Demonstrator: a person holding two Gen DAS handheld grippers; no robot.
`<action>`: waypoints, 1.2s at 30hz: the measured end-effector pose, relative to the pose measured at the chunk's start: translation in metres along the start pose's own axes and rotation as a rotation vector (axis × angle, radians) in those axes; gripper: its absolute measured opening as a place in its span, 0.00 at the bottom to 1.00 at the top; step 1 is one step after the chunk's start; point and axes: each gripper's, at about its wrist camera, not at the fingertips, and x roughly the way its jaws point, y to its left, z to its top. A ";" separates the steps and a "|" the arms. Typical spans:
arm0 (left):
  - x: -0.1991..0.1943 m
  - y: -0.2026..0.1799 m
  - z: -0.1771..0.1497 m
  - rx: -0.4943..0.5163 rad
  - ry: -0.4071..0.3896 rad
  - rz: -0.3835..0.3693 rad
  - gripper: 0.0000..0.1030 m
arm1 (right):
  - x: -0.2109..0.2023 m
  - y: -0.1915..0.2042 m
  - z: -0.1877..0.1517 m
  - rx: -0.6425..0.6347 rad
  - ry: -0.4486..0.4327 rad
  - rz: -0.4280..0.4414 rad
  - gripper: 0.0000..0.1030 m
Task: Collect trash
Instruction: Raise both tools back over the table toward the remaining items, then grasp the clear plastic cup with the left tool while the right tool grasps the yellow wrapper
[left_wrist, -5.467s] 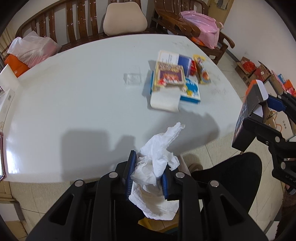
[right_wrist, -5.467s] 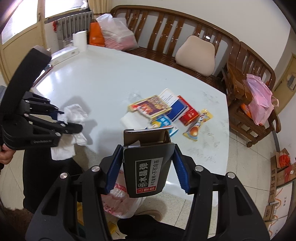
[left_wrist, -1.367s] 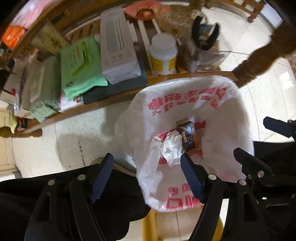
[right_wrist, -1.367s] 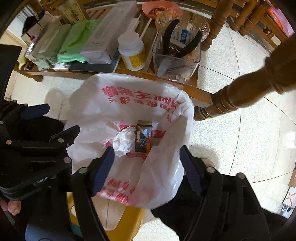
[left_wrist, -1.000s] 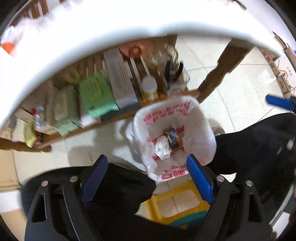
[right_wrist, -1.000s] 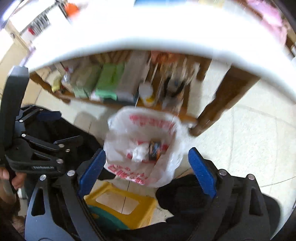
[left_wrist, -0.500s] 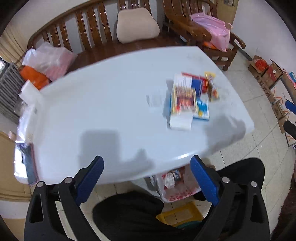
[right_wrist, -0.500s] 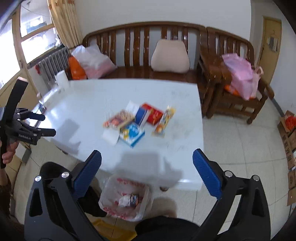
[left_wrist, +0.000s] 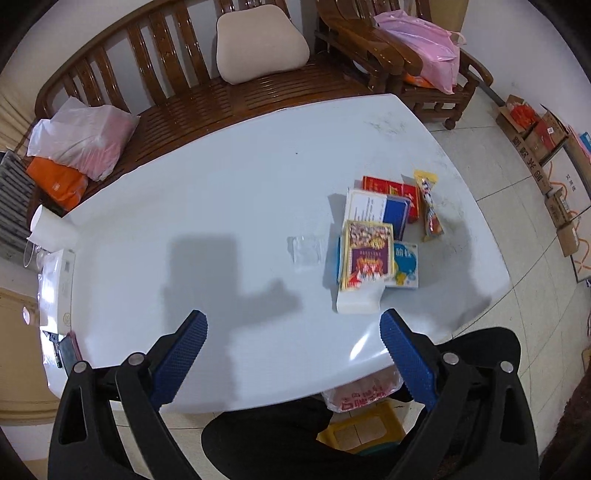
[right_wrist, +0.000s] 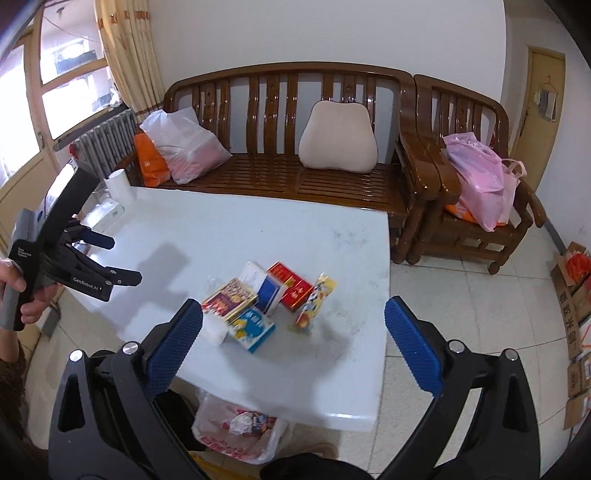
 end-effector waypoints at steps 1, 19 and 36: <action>0.003 0.001 0.005 -0.003 0.005 -0.004 0.89 | 0.004 -0.001 0.003 -0.002 0.005 -0.002 0.94; 0.101 0.007 0.048 -0.024 0.149 -0.039 0.89 | 0.118 -0.022 -0.005 0.005 0.200 -0.010 0.94; 0.163 0.011 0.059 -0.026 0.207 -0.039 0.89 | 0.199 -0.018 -0.027 -0.015 0.356 0.014 0.94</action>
